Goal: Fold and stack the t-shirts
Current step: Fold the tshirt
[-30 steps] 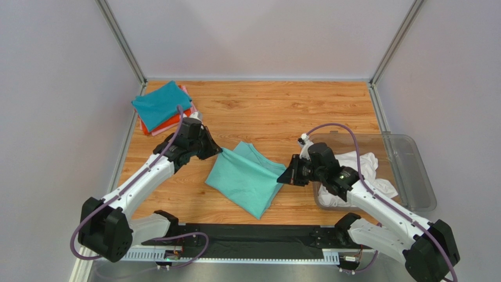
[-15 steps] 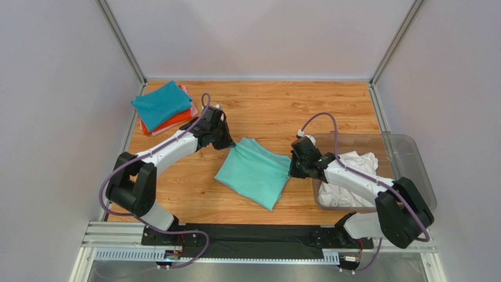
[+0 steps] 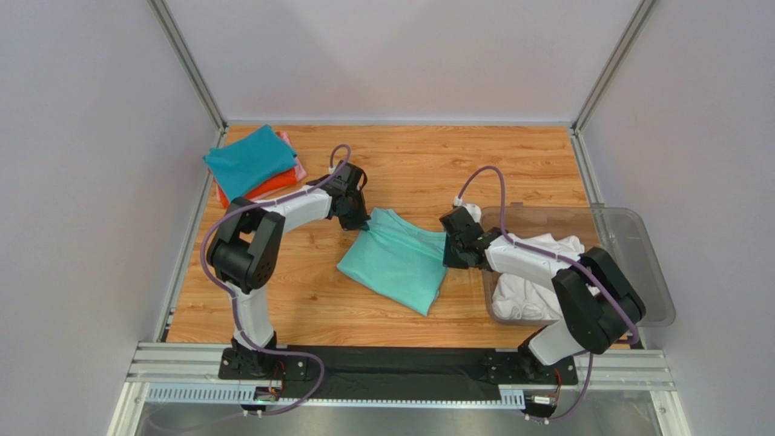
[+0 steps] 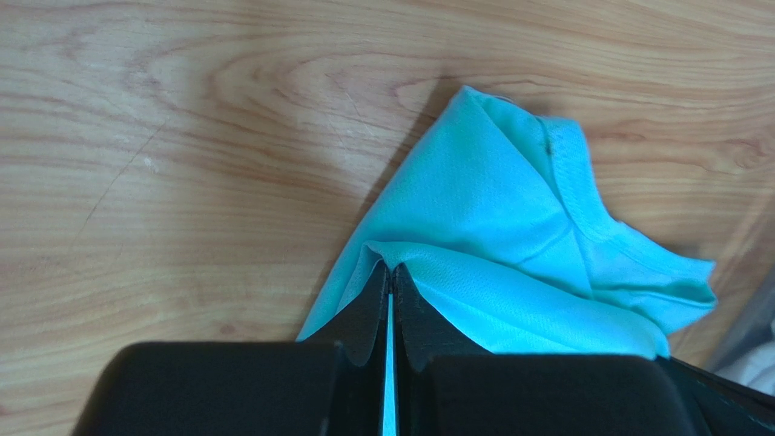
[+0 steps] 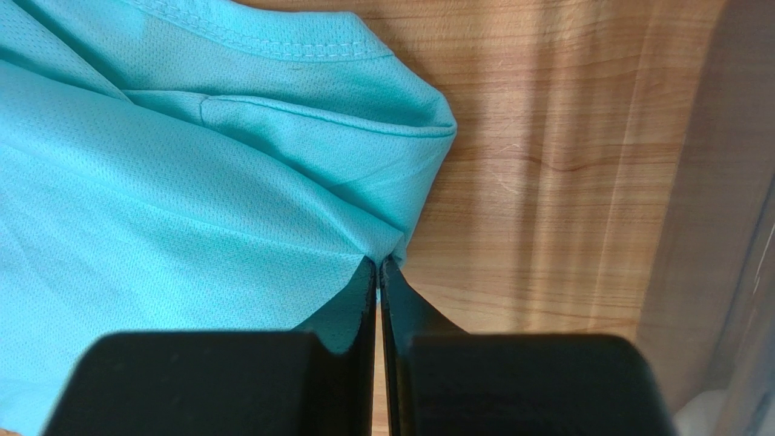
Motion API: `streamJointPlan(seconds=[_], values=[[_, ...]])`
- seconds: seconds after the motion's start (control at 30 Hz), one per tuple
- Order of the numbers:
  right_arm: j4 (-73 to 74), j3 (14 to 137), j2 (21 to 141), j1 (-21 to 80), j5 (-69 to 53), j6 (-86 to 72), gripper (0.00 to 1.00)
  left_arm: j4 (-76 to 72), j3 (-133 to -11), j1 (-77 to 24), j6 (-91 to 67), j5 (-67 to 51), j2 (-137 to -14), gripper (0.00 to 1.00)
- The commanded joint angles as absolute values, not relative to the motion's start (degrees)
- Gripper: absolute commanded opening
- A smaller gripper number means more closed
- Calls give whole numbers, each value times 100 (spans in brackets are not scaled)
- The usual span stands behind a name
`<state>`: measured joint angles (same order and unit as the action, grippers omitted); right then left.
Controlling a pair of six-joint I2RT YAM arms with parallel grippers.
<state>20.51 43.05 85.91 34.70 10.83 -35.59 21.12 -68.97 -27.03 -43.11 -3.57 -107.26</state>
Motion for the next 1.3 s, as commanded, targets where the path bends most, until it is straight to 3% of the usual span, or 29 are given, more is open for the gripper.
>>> streamJointPlan(seconds=[0.0,0.3,0.53,0.73,0.87,1.13,1.17,1.2,1.23,1.27], values=[[2136,4394,8622,3437,1433,-3367,0,2311,-7172,-2689,-4183,-53,-10986,0],[2145,4035,8193,3699,721,-3463,0,2232,-5847,-2698,-4359,-185,-10241,0],[2627,3841,6690,4210,624,-3709,0,2417,-4511,-2812,-4544,35,-7799,0],[2699,3875,5564,4245,544,-3472,0,2435,-4219,-2821,-4676,272,-6295,0],[2515,4087,5851,4018,791,-3235,0,2127,-4490,-2821,-4588,536,-6371,0],[1890,4657,7654,3367,870,-2839,0,2240,-6034,-2734,-4491,696,-8734,0],[1890,4789,7934,3297,844,-2830,0,2311,-6203,-2716,-4448,642,-8971,3],[1890,4860,8050,3261,861,-2804,4,2425,-6344,-2716,-4430,581,-9356,13],[1890,4921,8164,3243,870,-2769,14,2426,-6511,-2707,-4404,484,-9491,24],[1951,5052,8365,3208,957,-2742,47,2417,-6539,-2707,-4412,466,-9570,54]])
